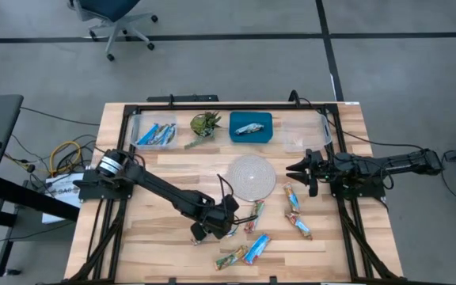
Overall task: Pick and place Granola Bars by type
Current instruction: Put the yellow granola bar into the blue bin
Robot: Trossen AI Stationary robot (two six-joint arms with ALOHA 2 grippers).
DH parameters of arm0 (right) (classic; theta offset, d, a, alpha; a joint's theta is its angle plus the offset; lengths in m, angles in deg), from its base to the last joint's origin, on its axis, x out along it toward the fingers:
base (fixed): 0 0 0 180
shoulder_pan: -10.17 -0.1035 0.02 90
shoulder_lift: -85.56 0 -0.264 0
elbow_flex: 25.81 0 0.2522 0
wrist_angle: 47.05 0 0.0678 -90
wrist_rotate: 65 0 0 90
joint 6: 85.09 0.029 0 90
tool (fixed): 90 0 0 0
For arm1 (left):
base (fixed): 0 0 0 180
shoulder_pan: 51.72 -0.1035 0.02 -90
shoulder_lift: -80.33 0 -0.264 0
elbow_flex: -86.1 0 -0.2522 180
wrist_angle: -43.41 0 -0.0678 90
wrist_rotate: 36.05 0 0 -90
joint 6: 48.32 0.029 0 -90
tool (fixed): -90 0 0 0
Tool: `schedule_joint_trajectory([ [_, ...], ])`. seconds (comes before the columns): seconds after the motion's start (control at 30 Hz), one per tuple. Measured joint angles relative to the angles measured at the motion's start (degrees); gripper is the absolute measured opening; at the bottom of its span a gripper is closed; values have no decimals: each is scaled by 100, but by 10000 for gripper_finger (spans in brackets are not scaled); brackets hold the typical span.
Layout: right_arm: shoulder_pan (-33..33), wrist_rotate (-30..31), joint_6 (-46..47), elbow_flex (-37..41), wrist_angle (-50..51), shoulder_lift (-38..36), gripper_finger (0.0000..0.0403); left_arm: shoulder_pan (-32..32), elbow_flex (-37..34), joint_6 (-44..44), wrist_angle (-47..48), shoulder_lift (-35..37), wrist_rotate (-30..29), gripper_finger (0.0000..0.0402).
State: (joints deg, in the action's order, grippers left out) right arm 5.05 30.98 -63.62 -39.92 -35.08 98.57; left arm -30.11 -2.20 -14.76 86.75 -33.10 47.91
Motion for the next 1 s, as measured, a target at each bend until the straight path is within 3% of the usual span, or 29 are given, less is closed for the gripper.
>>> schedule_joint_trajectory([
  [0.67, 0, 2, -2, 1, 3, 9, 127, -111, 32, -329, -282, -433, -74, 173],
  [1.0, 0, 2, 0, -1, 3, 9, 127, -136, 21, -881, -260, -444, -22, 81],
])
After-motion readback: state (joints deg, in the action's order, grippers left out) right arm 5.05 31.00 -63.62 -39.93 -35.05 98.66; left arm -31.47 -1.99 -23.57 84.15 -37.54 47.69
